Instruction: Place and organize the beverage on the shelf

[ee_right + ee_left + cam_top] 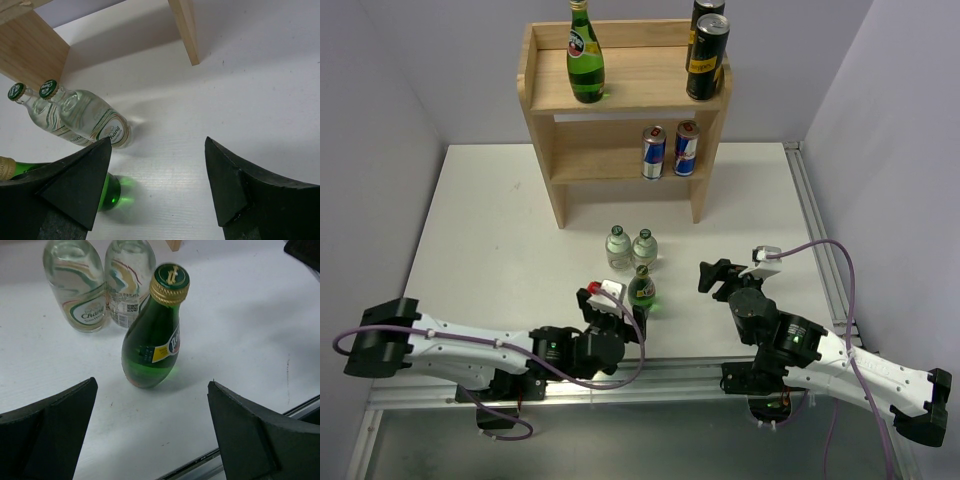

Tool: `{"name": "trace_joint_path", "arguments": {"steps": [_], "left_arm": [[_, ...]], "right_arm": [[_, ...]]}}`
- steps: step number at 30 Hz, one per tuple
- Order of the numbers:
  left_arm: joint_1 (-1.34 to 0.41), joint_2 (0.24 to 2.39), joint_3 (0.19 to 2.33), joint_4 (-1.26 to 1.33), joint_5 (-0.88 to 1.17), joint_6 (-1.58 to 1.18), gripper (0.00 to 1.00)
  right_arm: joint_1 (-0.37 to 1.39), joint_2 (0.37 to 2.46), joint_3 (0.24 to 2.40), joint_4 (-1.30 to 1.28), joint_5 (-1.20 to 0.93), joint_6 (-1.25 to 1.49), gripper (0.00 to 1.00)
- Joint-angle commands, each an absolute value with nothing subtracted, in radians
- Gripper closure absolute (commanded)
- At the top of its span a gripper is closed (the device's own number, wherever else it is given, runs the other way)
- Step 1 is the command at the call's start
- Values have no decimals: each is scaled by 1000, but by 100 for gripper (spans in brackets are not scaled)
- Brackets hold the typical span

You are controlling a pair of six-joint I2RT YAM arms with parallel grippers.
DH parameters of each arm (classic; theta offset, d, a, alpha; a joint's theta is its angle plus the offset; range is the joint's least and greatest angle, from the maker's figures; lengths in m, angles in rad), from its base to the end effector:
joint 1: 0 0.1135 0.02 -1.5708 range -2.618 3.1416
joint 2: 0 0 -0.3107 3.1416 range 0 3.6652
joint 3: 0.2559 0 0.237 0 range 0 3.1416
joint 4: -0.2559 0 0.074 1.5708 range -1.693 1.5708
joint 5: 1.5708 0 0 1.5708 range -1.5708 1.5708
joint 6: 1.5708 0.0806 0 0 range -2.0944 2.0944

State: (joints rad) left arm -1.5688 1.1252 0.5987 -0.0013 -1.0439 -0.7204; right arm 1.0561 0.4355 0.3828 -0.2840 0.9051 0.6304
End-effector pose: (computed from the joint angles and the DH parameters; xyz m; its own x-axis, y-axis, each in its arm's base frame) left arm 0.0701 -0.2133 0.2728 -0.3315 -0.1148 -0.9365 0.3761 0.8942 -0.2427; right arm 0.0981 0.0447 0.2515 -0.2329 0.3278 -0.9156 -0.0432 0.9371 0.3465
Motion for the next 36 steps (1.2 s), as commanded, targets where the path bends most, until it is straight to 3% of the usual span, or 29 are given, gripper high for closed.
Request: {"name": "trace_joint_path", "arguments": {"steps": [1,27,36], "left_arm": [[-1575,1202,565,204,-1052,-732,1],[-1348,1723,552,873,-943,-508,3],[-1312,1818,592,931,-960,-499,16]], "right_arm": [[1060,439,377,-261,937,635,18],[1060,457,379,-256,925,630,18],[1061,463,380,-252,925,626,18]]}}
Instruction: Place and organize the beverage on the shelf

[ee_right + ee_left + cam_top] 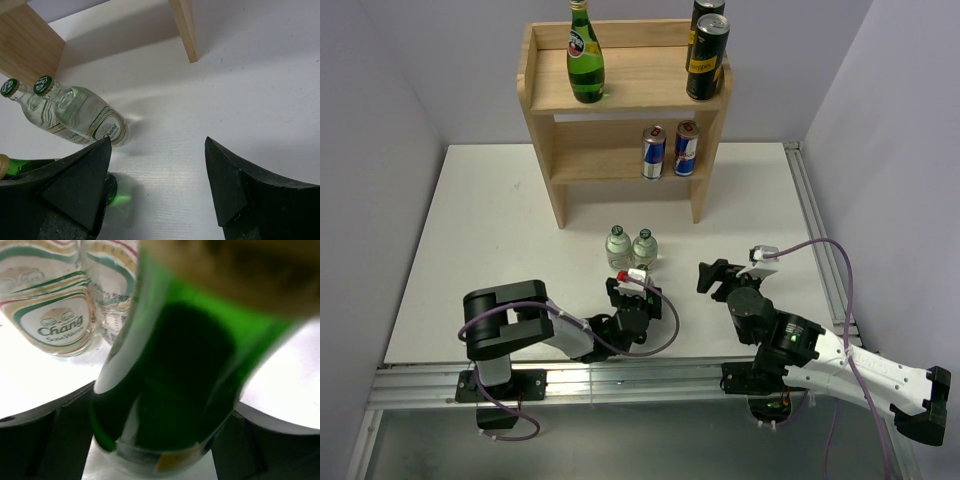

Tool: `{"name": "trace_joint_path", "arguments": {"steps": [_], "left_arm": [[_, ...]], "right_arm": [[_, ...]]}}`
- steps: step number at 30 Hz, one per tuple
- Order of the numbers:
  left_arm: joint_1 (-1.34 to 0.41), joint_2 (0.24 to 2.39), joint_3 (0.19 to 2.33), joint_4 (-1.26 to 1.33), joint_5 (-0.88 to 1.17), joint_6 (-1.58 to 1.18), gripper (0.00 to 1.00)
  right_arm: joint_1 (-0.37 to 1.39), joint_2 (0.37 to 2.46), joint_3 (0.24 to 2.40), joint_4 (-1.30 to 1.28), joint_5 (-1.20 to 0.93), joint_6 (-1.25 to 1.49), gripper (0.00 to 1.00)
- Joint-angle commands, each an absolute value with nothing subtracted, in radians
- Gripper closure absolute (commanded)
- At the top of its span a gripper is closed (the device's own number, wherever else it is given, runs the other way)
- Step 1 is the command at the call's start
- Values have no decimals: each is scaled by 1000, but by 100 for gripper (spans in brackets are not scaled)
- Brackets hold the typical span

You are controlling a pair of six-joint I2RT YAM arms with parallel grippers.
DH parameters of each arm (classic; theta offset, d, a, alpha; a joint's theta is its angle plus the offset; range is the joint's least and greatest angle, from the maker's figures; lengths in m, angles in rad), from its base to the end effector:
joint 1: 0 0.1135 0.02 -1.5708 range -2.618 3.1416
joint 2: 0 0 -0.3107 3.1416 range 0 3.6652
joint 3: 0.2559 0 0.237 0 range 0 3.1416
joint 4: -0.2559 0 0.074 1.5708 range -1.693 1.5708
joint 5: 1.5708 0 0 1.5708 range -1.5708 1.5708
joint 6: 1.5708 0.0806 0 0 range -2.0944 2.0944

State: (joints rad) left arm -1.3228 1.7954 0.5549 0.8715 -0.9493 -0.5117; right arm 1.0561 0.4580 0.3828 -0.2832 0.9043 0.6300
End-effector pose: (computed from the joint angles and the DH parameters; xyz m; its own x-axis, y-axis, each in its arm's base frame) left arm 0.1453 -0.3068 0.1753 -0.2624 -0.1251 -0.9568 0.2865 0.9367 -0.2010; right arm 0.0997 0.0475 0.2500 -0.2431 0.3101 -0.9191 -0.0403 0.9435 0.3289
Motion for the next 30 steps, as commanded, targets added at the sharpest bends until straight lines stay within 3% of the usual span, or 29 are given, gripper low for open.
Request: {"name": "trace_joint_path", "arguments": {"steps": [1,5,7,9,11,12,22,30], "left_arm": [[-1309,1821,592,943,-959,-497,18],[-1304,1828,606,931,-963,-495,29],[-1304,1827,606,928,-960,-500,44],[-1304,1821,609,907,-968,-515,73],[-1305,1816,611,890,-974,-511,86],[-1305,1813,615,870,-977,-521,98],[-1312,1603,759,482,-977,-496,100],[-1305,1444,903,348,-966,-355,100]], "right_arm": [[1060,465,380,-253,925,627,18],[1060,466,382,-253,923,626,18],[1060,466,382,-252,927,627,18],[1060,466,382,-253,925,627,18],[1060,466,382,-253,927,627,18],[1060,466,382,-253,927,626,18],[1060,465,380,-252,930,626,18],[1060,459,377,-252,930,626,18]]}}
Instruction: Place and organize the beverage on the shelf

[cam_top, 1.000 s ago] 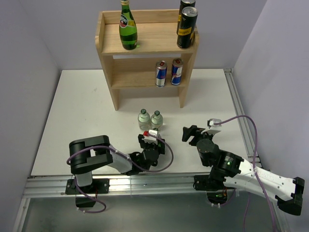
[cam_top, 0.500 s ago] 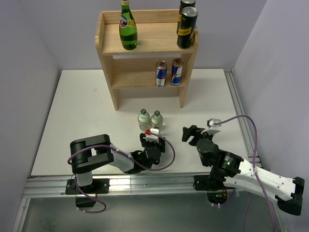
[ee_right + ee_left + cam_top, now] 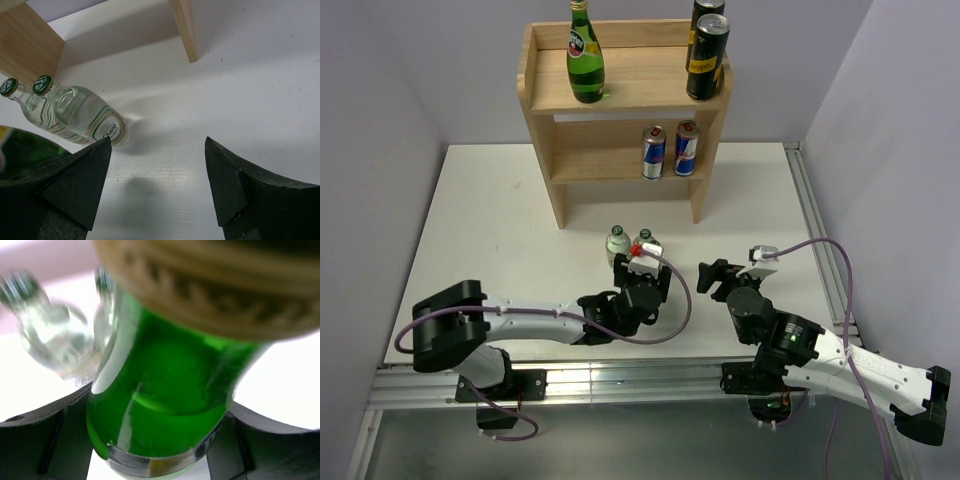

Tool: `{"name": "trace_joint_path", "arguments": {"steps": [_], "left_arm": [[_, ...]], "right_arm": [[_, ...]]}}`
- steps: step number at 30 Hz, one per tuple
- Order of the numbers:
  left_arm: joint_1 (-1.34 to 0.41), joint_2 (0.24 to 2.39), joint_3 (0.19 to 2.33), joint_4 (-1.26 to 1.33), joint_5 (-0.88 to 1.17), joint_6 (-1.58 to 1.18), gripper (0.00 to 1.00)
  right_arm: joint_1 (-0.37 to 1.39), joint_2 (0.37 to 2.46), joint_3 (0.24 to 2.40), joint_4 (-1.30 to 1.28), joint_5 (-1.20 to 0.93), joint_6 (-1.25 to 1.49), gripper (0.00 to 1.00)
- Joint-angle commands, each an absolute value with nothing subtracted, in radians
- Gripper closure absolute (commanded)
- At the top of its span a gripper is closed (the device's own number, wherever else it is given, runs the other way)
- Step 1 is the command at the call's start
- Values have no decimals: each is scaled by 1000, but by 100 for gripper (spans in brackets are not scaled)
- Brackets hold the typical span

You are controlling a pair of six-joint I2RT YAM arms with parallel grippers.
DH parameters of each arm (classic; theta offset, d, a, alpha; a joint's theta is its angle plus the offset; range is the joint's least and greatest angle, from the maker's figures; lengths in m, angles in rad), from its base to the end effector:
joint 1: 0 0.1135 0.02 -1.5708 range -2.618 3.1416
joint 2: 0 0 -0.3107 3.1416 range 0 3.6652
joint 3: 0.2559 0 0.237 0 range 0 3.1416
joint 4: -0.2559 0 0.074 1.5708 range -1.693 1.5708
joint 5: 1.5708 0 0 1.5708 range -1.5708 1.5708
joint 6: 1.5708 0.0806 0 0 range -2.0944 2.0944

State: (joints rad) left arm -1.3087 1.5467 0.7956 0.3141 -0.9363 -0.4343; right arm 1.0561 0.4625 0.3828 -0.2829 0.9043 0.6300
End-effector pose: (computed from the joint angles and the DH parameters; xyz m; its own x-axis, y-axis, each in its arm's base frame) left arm 0.1486 -0.3032 0.2599 -0.2608 0.0097 -0.9653 0.3017 0.9507 -0.0720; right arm 0.1000 0.0481 0.2498 -0.2450 0.3067 -0.9197 -0.0396 0.9447 0.3256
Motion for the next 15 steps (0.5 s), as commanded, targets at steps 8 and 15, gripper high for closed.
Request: {"name": "trace_joint_path", "arguments": {"steps": [8,15], "left_arm": [[-1215,1427,1219,256,-904,-183,100],[-1072,1538,1601,169,-781,-86,100]], "right_arm": [[1060,449,370,-244,936,626,18],[1060,443,370,-245,936,624,18]]}}
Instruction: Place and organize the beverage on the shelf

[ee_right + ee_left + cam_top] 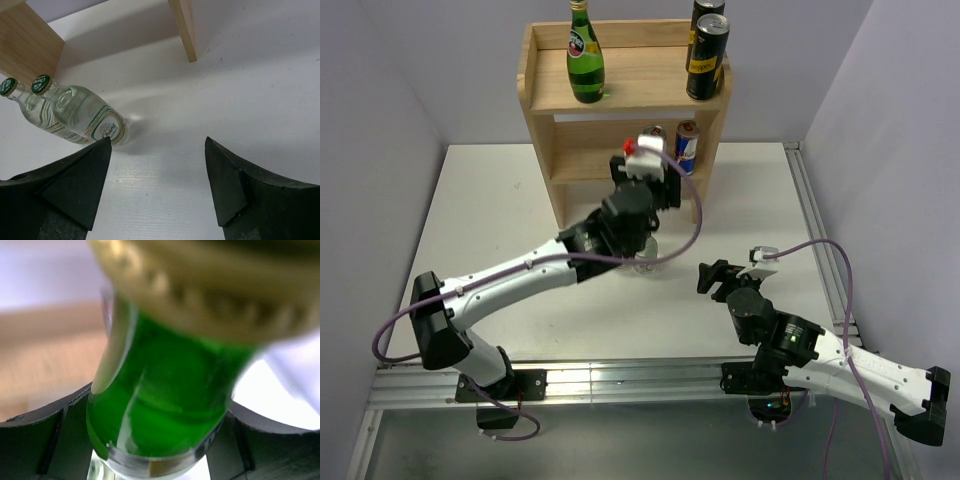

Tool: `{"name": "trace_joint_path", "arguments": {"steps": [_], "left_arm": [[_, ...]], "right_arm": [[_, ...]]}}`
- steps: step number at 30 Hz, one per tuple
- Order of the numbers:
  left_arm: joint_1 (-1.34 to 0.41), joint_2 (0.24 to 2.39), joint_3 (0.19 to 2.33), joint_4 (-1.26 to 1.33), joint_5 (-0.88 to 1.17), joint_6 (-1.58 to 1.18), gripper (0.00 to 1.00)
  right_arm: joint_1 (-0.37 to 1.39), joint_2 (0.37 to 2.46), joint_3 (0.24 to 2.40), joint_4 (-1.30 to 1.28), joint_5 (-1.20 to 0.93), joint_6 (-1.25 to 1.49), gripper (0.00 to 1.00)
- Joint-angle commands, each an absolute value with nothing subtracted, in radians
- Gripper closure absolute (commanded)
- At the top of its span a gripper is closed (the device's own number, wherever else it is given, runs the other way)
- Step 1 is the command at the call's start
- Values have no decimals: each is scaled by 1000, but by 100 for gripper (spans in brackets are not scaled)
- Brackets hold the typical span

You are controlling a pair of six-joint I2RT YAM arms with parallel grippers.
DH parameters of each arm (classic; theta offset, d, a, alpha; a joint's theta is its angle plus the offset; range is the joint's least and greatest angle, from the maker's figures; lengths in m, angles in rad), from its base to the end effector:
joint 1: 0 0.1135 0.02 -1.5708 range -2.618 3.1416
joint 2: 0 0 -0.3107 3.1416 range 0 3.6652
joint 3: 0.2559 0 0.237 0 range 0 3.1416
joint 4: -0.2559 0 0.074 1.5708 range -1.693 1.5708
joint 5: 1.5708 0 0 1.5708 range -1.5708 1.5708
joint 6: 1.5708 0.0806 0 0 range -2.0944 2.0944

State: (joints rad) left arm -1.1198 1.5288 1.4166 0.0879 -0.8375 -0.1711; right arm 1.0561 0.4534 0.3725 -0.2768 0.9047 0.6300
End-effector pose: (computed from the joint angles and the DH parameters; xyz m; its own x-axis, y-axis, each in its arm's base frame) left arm 0.2149 -0.3064 0.4548 -0.0579 -0.1419 -0.9882 0.2728 0.9499 -0.1524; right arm 0.0995 0.0472 0.2475 -0.2426 0.3106 -0.9191 -0.0401 0.9433 0.3294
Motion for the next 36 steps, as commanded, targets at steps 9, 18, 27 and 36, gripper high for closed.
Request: {"name": "trace_joint_path", "arguments": {"steps": [9,18,27,36], "left_arm": [[-960,1752,2091,18,-693,-11,100],[-914,1833,2256,3,-673,41,100],[-854,1905,2407,-20,-647,57,100],[-809,1934,2448,-20,-629,41,100]], "right_arm": [[1060,428,360,-241,943,624,18],[1061,416,356,-239,942,624,18],[1060,416,354,-236,943,624,18],[1062,413,354,-239,945,626,18]]}}
